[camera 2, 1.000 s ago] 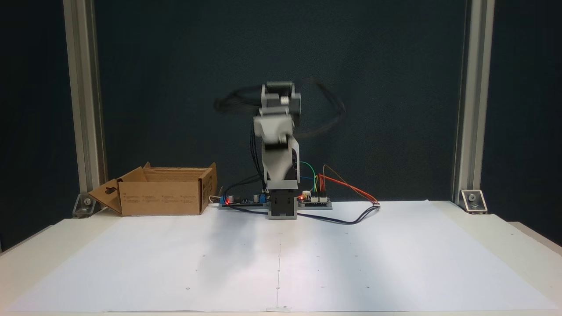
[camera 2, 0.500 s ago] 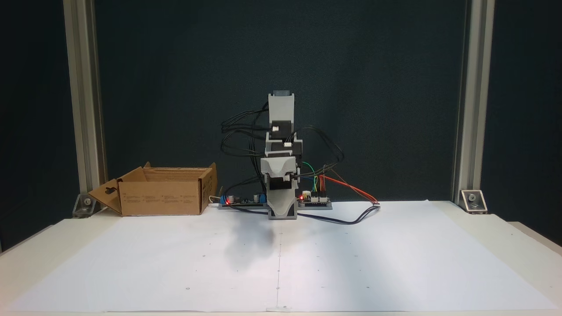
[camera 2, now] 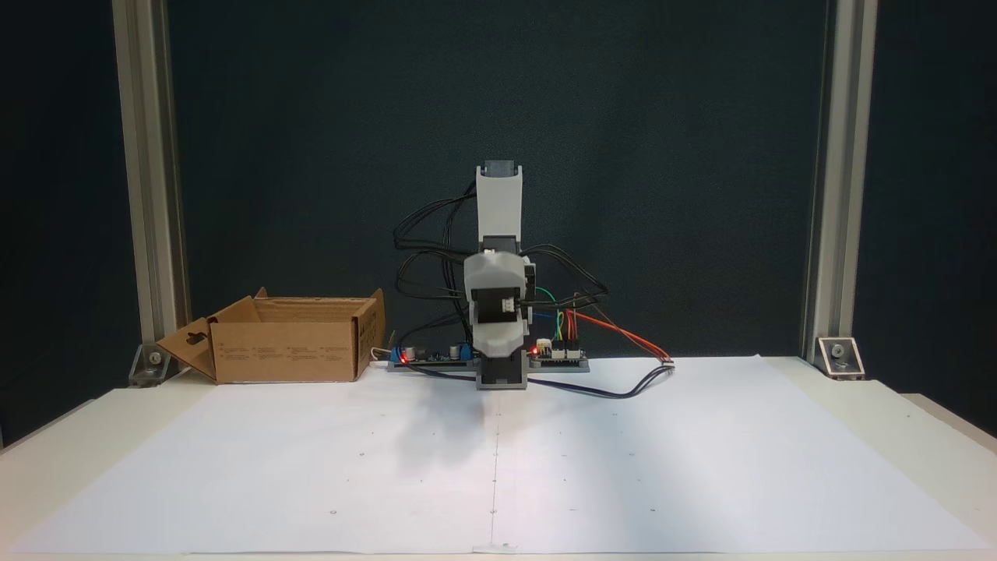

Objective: Grasp a green dice and put it in the bin.

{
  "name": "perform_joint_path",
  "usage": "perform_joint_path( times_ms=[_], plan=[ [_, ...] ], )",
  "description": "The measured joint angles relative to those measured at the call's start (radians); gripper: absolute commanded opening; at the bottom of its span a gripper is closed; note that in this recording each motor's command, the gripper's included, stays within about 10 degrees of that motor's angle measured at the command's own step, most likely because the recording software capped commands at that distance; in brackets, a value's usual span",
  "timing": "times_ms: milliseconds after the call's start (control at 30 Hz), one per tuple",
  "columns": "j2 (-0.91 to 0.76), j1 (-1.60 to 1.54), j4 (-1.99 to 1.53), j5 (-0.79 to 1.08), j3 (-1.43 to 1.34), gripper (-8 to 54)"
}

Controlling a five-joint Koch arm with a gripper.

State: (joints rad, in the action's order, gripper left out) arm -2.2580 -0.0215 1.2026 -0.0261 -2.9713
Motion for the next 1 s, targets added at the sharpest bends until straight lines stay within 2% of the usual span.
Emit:
perform_joint_path(
  times_ms=[367, 1000],
  plan=[
    [-0.002, 0.000, 0.399, 0.018, -0.106, 44.2],
    [0.000, 0.002, 0.411, 0.028, -0.106, 44.6]
  ],
)
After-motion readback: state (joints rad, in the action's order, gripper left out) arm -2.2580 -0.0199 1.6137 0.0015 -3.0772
